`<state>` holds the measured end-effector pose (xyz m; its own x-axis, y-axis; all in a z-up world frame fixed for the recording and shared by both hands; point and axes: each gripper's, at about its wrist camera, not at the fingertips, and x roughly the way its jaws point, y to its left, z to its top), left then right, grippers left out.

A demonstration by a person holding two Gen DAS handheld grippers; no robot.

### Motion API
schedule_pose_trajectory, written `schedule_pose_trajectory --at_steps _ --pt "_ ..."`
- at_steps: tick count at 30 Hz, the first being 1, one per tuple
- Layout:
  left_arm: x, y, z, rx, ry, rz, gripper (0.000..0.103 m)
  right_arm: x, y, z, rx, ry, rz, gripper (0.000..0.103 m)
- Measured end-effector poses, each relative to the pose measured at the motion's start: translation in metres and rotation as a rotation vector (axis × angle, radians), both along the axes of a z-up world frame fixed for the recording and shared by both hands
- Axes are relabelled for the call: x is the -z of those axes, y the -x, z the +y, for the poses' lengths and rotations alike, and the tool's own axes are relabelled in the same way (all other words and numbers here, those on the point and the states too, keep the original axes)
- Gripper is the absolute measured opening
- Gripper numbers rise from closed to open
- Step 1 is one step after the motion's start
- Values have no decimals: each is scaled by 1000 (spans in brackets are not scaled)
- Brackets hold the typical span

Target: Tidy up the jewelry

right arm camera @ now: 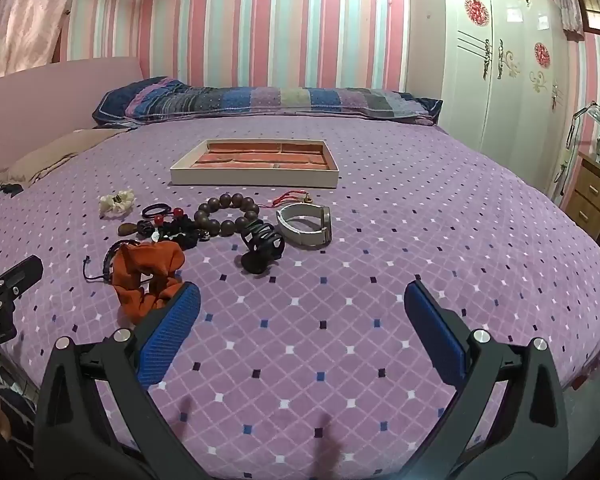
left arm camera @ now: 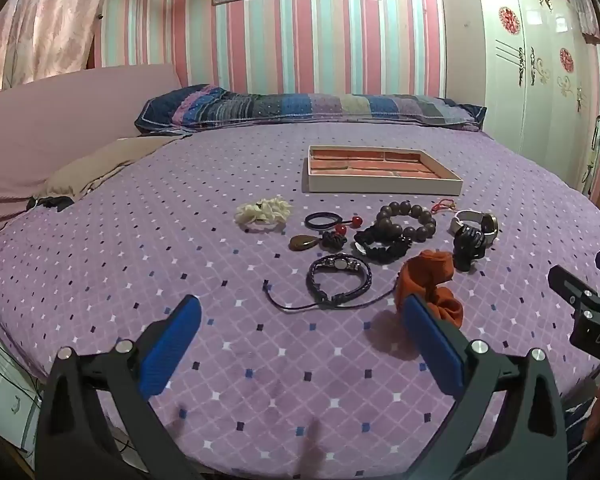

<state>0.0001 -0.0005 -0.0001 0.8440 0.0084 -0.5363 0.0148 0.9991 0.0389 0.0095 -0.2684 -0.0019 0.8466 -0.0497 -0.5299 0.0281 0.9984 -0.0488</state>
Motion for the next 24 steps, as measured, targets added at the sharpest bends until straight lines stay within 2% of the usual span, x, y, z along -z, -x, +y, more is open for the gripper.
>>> schedule_pose_trajectory --at_steps 24 --pt "1 0 -2 0 3 -11 99 -1 0 -6 13 -15 -10 99"
